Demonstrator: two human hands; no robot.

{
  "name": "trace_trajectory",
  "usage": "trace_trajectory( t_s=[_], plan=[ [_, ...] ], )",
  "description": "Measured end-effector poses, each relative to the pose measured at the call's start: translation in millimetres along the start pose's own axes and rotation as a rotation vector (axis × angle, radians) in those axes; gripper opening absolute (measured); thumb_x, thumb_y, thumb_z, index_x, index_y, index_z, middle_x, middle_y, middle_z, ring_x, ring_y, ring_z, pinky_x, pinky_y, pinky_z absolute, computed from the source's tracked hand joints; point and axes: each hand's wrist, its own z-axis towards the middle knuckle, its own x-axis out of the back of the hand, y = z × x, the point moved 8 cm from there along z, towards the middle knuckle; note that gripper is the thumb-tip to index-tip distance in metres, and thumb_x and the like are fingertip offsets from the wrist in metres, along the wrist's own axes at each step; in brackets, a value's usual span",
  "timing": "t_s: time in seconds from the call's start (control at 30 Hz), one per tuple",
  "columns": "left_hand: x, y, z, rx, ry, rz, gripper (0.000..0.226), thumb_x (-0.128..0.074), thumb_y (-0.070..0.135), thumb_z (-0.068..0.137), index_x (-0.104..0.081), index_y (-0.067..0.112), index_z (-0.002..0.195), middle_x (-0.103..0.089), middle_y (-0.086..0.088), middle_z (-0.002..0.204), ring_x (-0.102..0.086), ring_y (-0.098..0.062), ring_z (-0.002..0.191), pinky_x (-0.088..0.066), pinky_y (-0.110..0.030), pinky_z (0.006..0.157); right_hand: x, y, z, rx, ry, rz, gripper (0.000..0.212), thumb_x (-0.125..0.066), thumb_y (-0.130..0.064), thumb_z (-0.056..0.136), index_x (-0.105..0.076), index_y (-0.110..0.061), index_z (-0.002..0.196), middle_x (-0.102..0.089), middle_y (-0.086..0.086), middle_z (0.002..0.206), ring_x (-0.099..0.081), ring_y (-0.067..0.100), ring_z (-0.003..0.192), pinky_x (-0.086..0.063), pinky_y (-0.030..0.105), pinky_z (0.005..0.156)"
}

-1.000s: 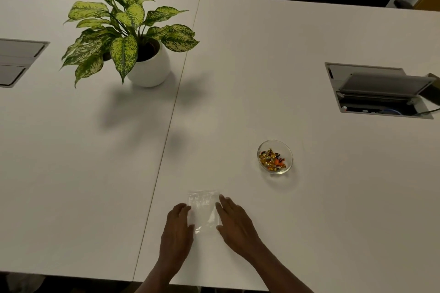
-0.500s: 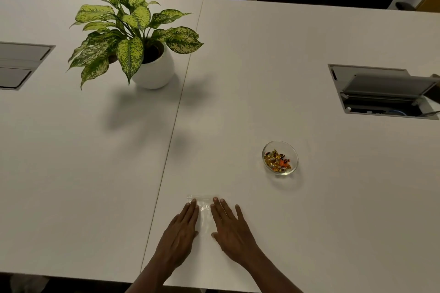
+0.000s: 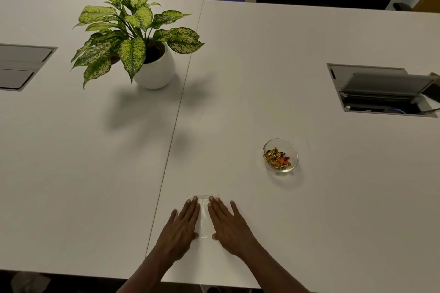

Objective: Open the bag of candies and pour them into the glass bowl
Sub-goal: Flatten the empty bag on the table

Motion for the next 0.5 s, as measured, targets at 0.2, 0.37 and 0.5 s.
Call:
trace_trajectory(
  t_s=[0.2,0.37,0.5],
  plan=[
    [-6.6,-9.4,1.7,-0.011,-0.070,0.025,0.088,-0.049,0.035,0.098,0.020,0.007,0.145,0.030,-0.008,0.152,0.025,-0.025,0.142,0.007,-0.039,0.118,-5.1,-4.4,-1.5,-0.017,-0.026,0.015,0.083,-0.050,-0.032,0.098,0.008,-0.005,0.152,0.015,0.012,0.162,0.013,0.024,0.150,0.002,0.052,0.121],
    [-6.0,-10.0,0.4,-0.018,-0.092,0.030,0.085,-0.048,0.033,0.099,0.015,0.009,0.150,0.030,-0.007,0.151,0.025,-0.025,0.142,0.006,-0.040,0.119,-8.3,-4.8,-3.1,-0.019,-0.039,0.008,0.083,-0.047,-0.036,0.099,0.009,-0.006,0.152,0.017,0.011,0.162,0.015,0.022,0.150,0.004,0.053,0.120],
    [-5.7,-9.8,-0.3,-0.015,-0.077,0.005,0.085,-0.048,0.031,0.099,0.016,0.008,0.150,0.031,-0.006,0.152,0.023,-0.024,0.144,0.006,-0.038,0.119,-10.0,-4.2,-3.3,-0.018,-0.039,0.010,0.083,-0.046,-0.037,0.099,0.010,-0.007,0.152,0.019,0.009,0.162,0.016,0.022,0.150,0.005,0.053,0.120]
  ],
)
